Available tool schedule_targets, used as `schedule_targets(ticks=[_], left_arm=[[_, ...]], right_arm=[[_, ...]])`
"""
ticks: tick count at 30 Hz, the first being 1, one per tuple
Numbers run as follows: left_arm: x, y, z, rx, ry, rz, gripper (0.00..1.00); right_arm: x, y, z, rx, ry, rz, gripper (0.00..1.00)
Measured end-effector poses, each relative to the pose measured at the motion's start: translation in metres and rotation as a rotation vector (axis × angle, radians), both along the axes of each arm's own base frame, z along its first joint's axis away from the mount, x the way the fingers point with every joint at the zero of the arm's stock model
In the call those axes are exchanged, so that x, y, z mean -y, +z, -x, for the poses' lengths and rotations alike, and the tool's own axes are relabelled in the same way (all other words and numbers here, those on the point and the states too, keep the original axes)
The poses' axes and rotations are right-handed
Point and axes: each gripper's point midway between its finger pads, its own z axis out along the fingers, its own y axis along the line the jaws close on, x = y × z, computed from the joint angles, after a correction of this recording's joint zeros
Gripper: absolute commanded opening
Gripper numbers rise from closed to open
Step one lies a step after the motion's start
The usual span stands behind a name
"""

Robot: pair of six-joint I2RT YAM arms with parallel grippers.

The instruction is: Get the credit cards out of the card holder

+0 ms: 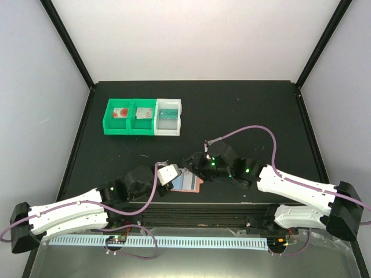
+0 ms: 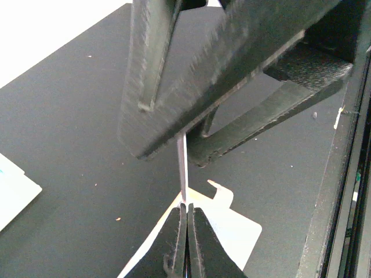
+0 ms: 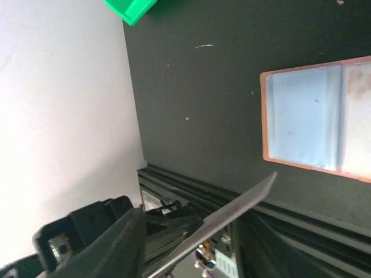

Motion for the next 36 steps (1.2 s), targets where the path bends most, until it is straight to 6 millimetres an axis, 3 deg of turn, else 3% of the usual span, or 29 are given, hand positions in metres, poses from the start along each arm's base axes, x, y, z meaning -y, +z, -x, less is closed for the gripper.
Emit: schedule_targets(ticks=[6,7,12,16,17,20,23,28,34,36], left_arm=[[0.005,-0.003,0.002,0.041,0.011,-0.06,0.02],[0.006,-0.004,0.002,0.043,0.011,-0.068,0.05],[0.008,0.001,-0.001,0.006,0.048,-0.045,0.23],[0.006,0.011,-0.003,-0.085,0.109,0.018,0.49],[0.006,0.015,-0.004,-0.104,0.121,0.033,0.51],[0.005,0.029,-0.011,-0.207,0.179,0.104,0.56],[0.003,0.04,-0.021,-0.325,0.233,0.19,0.61],[-0.001,0.042,-0.03,-0.57,0.278,0.35,0.69],[0.009,0.051,-0.023,-0.838,0.175,0.676,0.65],[0.012,0.057,-0.019,-0.889,0.139,0.726,0.58]], right_arm=[[0.009,-0.007,0.008,-0.014,0.004,-0.015,0.02],[0.01,-0.008,0.01,-0.014,0.005,-0.017,0.01],[0.017,-0.004,0.011,0.05,0.015,-0.054,0.01],[0.03,-0.008,0.011,0.129,0.006,-0.065,0.01],[0.034,-0.008,0.012,0.149,0.007,-0.069,0.01],[0.04,0.001,0.011,0.241,0.015,-0.094,0.01],[0.043,0.024,0.01,0.355,0.023,-0.148,0.01],[0.05,0.053,0.009,0.522,0.01,-0.238,0.05],[0.055,0.048,0.011,0.608,-0.004,-0.326,0.05],[0.055,0.051,0.012,0.62,-0.009,-0.349,0.05]])
